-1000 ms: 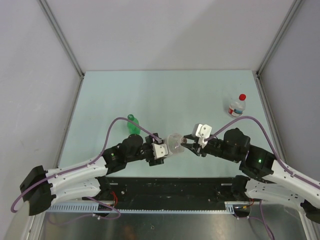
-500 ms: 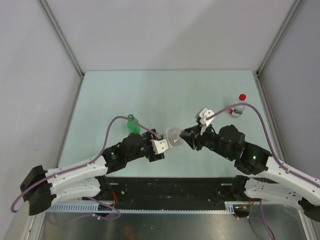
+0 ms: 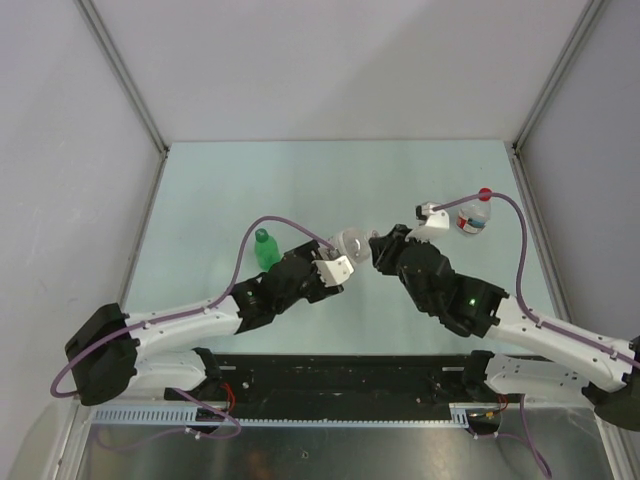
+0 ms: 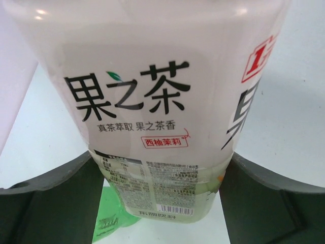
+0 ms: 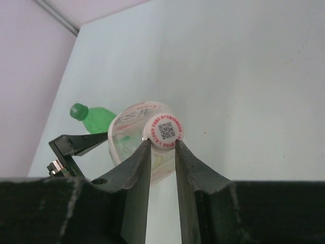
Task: Screw on the bottle caps
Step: Screw the bottle cap onto the plastic bottle.
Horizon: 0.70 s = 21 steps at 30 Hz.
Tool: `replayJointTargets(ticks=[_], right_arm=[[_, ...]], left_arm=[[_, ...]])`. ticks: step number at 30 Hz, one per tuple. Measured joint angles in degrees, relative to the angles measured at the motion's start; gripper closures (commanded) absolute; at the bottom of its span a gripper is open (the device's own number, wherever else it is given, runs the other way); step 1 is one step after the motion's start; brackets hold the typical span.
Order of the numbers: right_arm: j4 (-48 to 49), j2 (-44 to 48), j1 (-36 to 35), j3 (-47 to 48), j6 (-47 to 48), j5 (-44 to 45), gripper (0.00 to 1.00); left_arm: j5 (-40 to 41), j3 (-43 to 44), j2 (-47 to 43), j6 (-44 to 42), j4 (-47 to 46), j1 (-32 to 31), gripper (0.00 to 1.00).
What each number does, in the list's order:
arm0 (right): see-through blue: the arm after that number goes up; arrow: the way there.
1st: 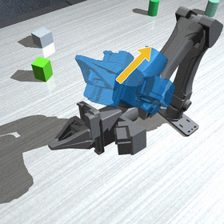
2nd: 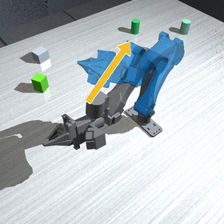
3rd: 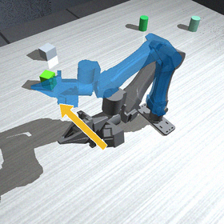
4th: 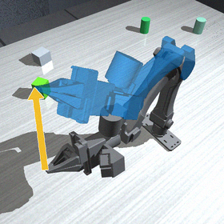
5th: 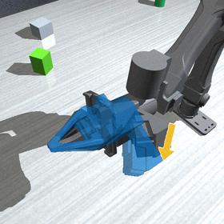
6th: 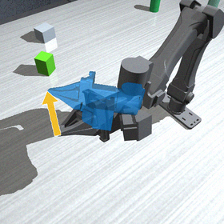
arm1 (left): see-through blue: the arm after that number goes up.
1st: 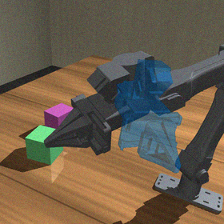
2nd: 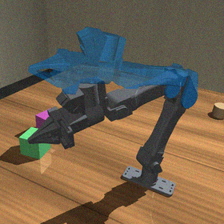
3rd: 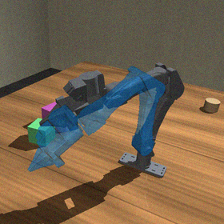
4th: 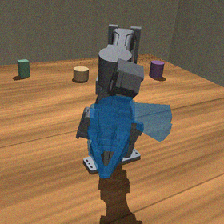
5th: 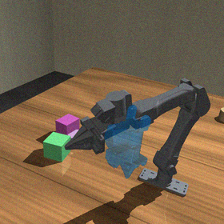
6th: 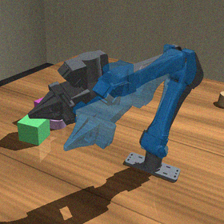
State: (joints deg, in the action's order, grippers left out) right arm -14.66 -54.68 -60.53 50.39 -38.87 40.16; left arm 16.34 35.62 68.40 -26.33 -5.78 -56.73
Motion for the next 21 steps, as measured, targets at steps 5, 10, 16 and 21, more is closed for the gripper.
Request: replayJointTargets(ticks=[5, 10, 16, 21], right_arm=[[2.6, 1.5, 0.3, 0.0, 5.3, -1.4, 0.34], [5.1, 6.2, 1.7, -0.1, 20.1, -12.6, 0.15], [5.0, 17.1, 3.5, -0.1, 35.1, -29.8, 0.12], [1.9, 23.1, 3.9, -0.9, 49.0, -42.6, 0.13]], left_arm=[[-0.7, -0.2, -0.6, 0.3, -3.3, -0.1, 1.0], [-3.7, -2.6, -4.6, 0.9, -7.0, -0.3, 1.0], [-8.7, -5.4, -6.8, 1.8, -7.6, -0.3, 1.0], [-18.5, -5.7, -9.0, 0.2, -5.5, -0.3, 1.0]])
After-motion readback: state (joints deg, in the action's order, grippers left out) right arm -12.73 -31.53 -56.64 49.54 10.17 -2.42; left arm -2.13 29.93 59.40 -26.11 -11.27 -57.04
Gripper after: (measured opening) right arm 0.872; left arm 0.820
